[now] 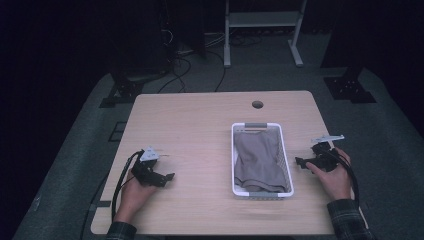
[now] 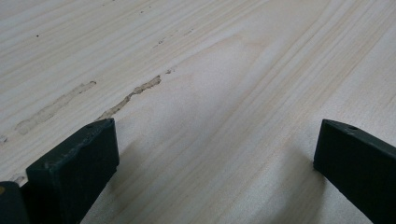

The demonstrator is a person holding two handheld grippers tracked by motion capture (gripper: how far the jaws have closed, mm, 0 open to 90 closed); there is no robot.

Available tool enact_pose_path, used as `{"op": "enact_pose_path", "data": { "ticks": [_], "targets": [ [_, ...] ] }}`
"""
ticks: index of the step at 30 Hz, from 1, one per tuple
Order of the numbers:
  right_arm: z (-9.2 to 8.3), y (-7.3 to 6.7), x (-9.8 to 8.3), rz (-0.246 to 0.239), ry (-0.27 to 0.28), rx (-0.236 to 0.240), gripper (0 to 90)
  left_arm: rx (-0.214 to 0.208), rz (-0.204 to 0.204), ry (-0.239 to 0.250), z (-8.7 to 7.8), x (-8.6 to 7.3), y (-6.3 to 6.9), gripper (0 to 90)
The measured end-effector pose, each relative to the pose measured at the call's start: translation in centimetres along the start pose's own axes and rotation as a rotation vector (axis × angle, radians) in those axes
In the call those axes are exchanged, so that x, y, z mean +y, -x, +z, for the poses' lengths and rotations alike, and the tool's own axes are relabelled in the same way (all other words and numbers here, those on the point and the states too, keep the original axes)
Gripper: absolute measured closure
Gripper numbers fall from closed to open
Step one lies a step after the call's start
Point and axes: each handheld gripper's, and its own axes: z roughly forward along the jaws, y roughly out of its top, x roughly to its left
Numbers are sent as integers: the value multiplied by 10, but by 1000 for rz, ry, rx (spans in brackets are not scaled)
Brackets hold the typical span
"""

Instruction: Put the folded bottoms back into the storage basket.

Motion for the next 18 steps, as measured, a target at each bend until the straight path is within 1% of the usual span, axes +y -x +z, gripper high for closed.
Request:
{"op": "enact_pose_path", "data": {
  "ticks": [2, 4, 5, 7, 8, 18],
  "targets": [
    [1, -1, -2, 7, 14, -4, 79, 0, 0, 0, 0, 0, 0, 0],
    [4, -3, -5, 7, 49, -5, 10, 0, 0, 0, 0, 0, 0, 0],
    [5, -3, -6, 6, 52, -3, 2, 0, 0, 0, 0, 0, 0, 0],
    [6, -4, -7, 7, 66, -3, 0, 0, 0, 0, 0, 0, 0, 0],
    [7, -5, -8, 8, 82, -3, 0, 0, 0, 0, 0, 0, 0, 0],
    [7, -5, -8, 8, 82, -5, 0, 0, 0, 0, 0, 0, 0, 0]
  ]
}}
